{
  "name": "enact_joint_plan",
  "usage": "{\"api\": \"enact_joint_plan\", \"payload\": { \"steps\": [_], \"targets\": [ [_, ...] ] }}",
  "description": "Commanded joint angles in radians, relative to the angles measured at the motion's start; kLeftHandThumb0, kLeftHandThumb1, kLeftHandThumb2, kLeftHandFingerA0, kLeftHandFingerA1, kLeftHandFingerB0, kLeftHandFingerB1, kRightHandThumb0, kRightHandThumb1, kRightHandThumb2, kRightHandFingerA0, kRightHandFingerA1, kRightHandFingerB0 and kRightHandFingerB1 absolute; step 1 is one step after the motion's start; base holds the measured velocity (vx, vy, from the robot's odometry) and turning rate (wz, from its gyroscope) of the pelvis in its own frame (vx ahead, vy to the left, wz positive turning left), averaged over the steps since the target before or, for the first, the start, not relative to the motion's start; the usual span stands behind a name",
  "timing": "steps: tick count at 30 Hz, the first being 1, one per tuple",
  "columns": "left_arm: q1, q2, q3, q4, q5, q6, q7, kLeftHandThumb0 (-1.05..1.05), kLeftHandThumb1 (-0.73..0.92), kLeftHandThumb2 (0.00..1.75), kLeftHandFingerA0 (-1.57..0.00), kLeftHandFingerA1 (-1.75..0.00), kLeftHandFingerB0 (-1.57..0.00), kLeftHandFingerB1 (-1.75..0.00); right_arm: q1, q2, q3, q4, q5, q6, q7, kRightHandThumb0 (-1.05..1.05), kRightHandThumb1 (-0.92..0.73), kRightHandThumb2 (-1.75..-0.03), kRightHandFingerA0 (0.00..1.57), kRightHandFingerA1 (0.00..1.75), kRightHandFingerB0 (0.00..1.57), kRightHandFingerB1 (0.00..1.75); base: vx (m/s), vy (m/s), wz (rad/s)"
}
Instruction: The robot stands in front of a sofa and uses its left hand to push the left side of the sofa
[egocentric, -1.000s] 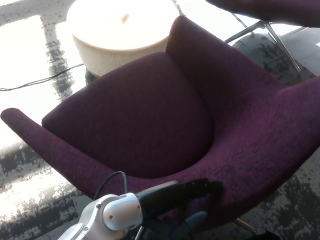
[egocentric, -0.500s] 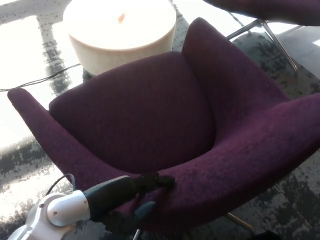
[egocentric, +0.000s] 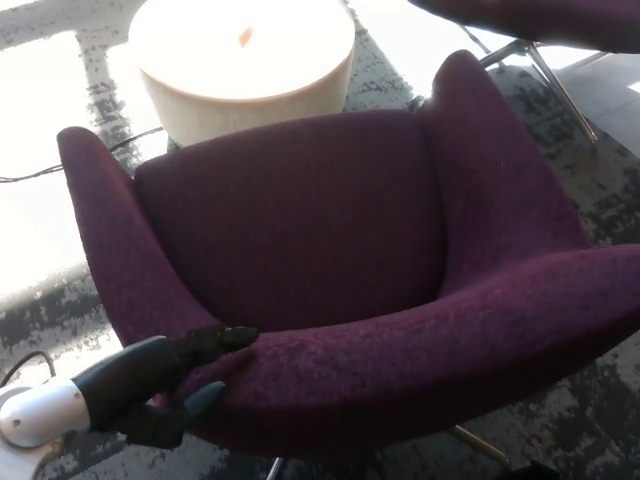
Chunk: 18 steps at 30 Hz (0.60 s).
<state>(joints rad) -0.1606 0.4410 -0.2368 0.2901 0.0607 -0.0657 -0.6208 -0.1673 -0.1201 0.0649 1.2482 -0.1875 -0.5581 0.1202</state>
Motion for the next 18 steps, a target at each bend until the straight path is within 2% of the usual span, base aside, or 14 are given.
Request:
{"api": "enact_joint_plan", "payload": {
  "steps": [1,3,4,6,9,12,15,16,17,18],
  "targets": [
    [0.066,0.041,-0.001,0.064,0.011,-0.018,-0.038,-0.89,0.85,1.24,0.00,-0.12,0.00,-0.11,0.013,-0.010,-0.001,0.005,0.003,0.003,0.005,-1.05,-0.85,-0.83,0.26,1.21,0.24,1.12,0.00,0.000,0.00],
    [0.071,0.057,0.013,0.091,0.004,-0.053,-0.044,-0.90,0.88,1.25,0.00,-0.10,0.00,-0.10,0.015,-0.008,-0.002,0.006,0.003,0.005,0.005,-1.05,-0.85,-0.83,0.26,1.21,0.24,1.13,0.00,0.000,0.00],
    [0.072,0.061,0.030,0.128,-0.008,-0.085,-0.045,-0.85,0.88,1.24,0.00,-0.13,0.00,-0.13,0.014,-0.009,0.001,0.006,-0.001,0.010,0.002,-1.05,-0.86,-0.81,0.29,1.13,0.28,1.07,0.00,0.000,0.00],
    [0.071,0.067,0.038,0.159,-0.005,-0.111,-0.039,-0.89,0.89,1.25,0.00,-0.10,0.00,-0.11,0.014,-0.010,0.001,0.007,-0.001,0.013,0.001,-1.05,-0.84,-0.83,0.27,1.17,0.25,1.10,0.00,0.000,-0.08],
    [0.072,0.083,0.071,0.221,-0.017,-0.152,-0.041,-0.84,0.84,1.23,0.00,-0.15,0.00,-0.15,0.014,-0.012,0.003,0.009,-0.003,0.013,0.001,-1.05,-0.84,-0.83,0.28,1.17,0.26,1.09,0.00,0.000,0.00],
    [0.072,0.083,0.111,0.278,-0.036,-0.183,-0.026,-0.86,0.85,1.23,0.00,-0.14,0.00,-0.14,0.019,-0.006,-0.005,0.007,0.010,0.016,0.012,-1.05,-0.84,-0.82,0.26,1.18,0.24,1.08,0.00,0.000,0.00],
    [0.062,0.078,0.167,0.359,-0.040,-0.251,0.039,-0.89,0.87,1.23,0.00,-0.14,-0.01,-0.15,0.021,-0.011,0.005,0.005,-0.005,0.012,-0.001,-1.05,-0.85,-0.83,0.28,1.18,0.26,1.10,0.00,0.000,0.00],
    [0.062,0.072,0.189,0.378,-0.041,-0.258,0.068,-0.96,0.87,1.22,-0.08,-0.14,-0.09,-0.16,0.022,-0.011,0.003,0.006,-0.002,0.011,0.001,-1.05,-0.84,-0.82,0.29,1.19,0.27,1.10,0.00,0.000,0.00],
    [0.059,0.062,0.224,0.413,-0.064,-0.284,0.087,-0.91,0.82,1.21,0.00,-0.20,-0.08,-0.20,0.023,-0.012,0.004,0.007,-0.002,0.009,0.001,-1.05,-0.84,-0.83,0.29,1.19,0.26,1.10,0.00,0.000,0.00],
    [0.055,0.057,0.240,0.431,-0.070,-0.300,0.089,-0.91,0.82,1.21,0.00,-0.20,-0.08,-0.20,0.023,-0.012,0.005,0.008,-0.004,0.008,0.000,-1.05,-0.84,-0.83,0.29,1.19,0.26,1.10,0.00,0.000,0.00]
  ]
}}
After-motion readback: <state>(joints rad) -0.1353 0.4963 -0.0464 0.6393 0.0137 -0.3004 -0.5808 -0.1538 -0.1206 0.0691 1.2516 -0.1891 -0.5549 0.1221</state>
